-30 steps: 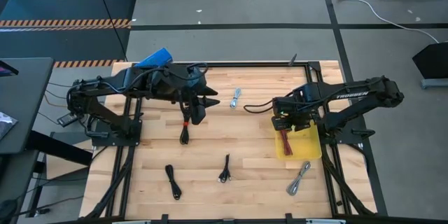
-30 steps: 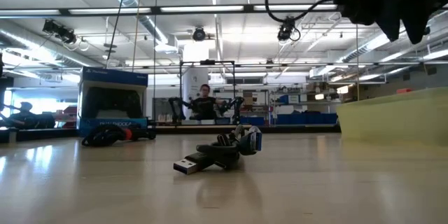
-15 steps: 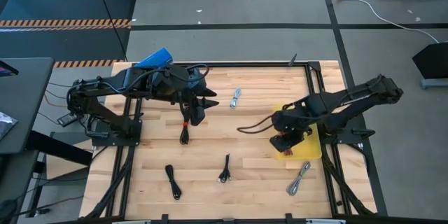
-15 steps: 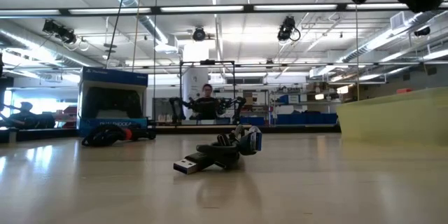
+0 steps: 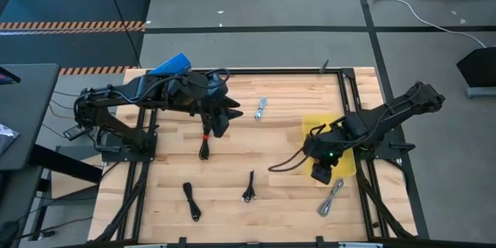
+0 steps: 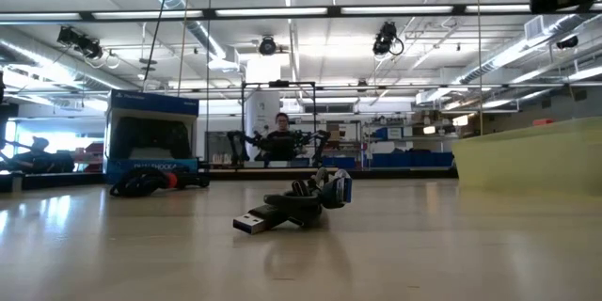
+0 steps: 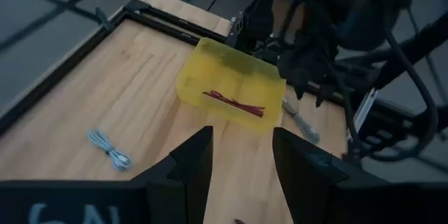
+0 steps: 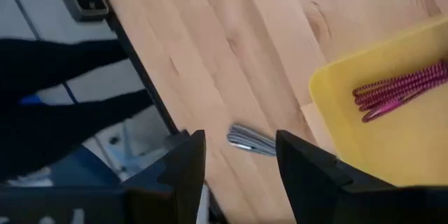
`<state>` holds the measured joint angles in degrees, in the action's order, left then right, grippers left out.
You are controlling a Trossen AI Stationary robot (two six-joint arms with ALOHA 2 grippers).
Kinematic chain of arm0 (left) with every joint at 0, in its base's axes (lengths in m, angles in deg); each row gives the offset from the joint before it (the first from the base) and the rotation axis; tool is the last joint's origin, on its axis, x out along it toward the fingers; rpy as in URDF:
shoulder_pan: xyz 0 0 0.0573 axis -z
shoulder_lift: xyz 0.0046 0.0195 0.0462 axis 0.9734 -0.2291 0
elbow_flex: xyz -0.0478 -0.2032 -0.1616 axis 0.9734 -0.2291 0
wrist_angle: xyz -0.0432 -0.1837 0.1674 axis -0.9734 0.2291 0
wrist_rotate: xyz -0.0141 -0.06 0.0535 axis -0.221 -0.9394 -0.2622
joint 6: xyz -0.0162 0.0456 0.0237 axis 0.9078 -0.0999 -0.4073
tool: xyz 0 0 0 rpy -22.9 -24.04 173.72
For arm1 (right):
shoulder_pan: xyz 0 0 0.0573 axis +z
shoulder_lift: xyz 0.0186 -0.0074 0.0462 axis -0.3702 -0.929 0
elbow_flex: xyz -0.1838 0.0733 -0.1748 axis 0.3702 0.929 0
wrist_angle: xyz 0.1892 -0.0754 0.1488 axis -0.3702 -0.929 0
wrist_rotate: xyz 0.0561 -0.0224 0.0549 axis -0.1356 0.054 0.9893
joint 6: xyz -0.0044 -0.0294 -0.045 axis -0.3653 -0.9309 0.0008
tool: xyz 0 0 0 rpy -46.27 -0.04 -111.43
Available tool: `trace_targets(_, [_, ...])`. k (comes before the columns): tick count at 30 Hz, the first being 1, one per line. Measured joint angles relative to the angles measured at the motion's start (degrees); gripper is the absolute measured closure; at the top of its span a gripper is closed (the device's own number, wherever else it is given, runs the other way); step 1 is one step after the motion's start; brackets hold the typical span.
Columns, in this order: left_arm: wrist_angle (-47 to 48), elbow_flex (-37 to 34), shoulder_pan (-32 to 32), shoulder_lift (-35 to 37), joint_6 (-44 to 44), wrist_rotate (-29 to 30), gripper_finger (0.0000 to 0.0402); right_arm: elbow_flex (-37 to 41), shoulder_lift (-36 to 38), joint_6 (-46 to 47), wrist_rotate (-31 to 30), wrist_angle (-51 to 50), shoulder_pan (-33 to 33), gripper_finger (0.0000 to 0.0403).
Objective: Pick and place USB-C Cables
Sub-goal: Put the white stripe charger cable into the yellow bin
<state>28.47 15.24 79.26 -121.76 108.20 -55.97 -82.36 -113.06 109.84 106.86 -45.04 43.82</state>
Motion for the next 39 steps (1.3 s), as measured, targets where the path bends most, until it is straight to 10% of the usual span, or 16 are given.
trace_targets(17, [3.18,0.00,-0.02,0.00,9.43,1.41,0.0246,0.00,-1.76,-18.69,-2.23,-1.47,12.56,0.0223])
trace_targets(39, [3.44,0.00,3.07,0.00,13.91,1.39,0.0246,0.00,-25.09,-29.63,0.68,3.47,18.45,0.0176])
